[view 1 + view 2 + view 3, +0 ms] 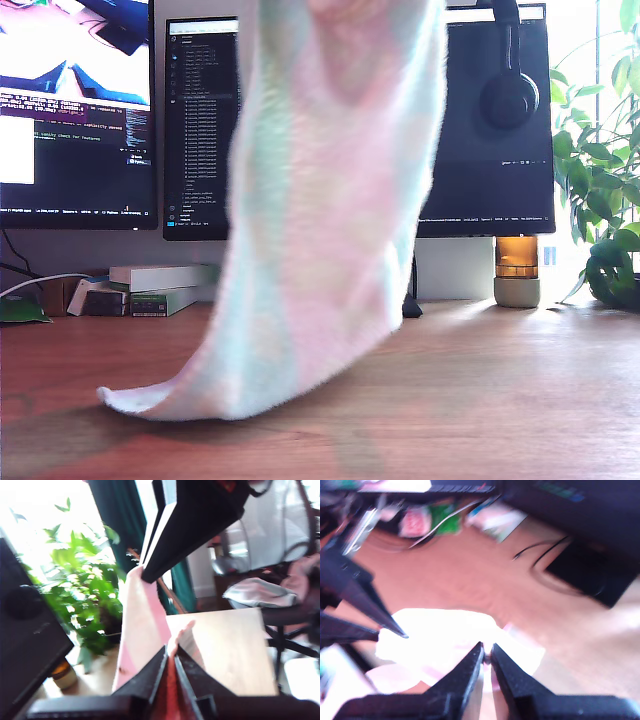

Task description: Fold the tea towel to a neat square and place it to the right

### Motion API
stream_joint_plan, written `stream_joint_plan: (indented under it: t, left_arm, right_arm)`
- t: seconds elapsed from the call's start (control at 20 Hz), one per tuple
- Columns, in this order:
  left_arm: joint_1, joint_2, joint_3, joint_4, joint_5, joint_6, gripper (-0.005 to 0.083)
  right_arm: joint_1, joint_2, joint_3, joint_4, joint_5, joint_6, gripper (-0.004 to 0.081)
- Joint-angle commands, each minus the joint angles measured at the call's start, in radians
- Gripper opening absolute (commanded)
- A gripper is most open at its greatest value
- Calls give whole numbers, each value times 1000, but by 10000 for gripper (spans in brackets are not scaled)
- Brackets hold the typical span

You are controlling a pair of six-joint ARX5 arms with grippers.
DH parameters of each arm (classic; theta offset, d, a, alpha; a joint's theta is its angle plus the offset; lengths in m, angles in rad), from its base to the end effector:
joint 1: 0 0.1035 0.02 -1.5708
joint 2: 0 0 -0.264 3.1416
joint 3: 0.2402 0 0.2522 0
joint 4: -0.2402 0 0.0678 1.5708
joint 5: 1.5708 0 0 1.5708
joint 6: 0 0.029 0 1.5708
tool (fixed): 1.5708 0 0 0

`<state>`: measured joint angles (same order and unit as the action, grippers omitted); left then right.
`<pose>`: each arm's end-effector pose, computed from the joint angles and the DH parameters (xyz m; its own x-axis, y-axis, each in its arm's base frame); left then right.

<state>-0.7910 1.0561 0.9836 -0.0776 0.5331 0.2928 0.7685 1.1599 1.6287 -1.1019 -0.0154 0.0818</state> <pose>0.1515 -0.1742 0.3615 0.2374 -0.9628 -0.1288 0.9550 0.2070 0.2126 0.1320 0.1282 0.4525 0.5689 0.5714 -0.5916 -0.6668 0.7415 0.0750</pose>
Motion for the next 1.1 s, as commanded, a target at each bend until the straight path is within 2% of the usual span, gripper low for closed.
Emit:
stream_joint_plan:
  t: [0.0, 0.2, 0.5, 0.8, 0.95, 1.05]
  left_arm:
    - [-3, 3, -13, -29, -31, 20, -21]
    - [2, 12, -14, -87, -126, 58, -21]
    - [140, 119, -14, -43, -126, 113, -21]
    - [314, 287, -3, 197, -87, 135, -21]
    - [388, 393, 86, 259, -39, 135, -21]
    - [418, 455, 195, 250, -23, 140, -21]
  right_arm:
    - [8, 23, 2, 0, 0, 6, -13]
    - [7, 92, 2, 21, 1, -29, -13]
    - [-69, 330, 2, 191, -13, -137, -13]
    - [-189, 511, 2, 531, -68, -160, -13]
    - [-211, 562, 20, 685, -39, -157, -13]
    - [-219, 591, 88, 726, -26, -158, -13]
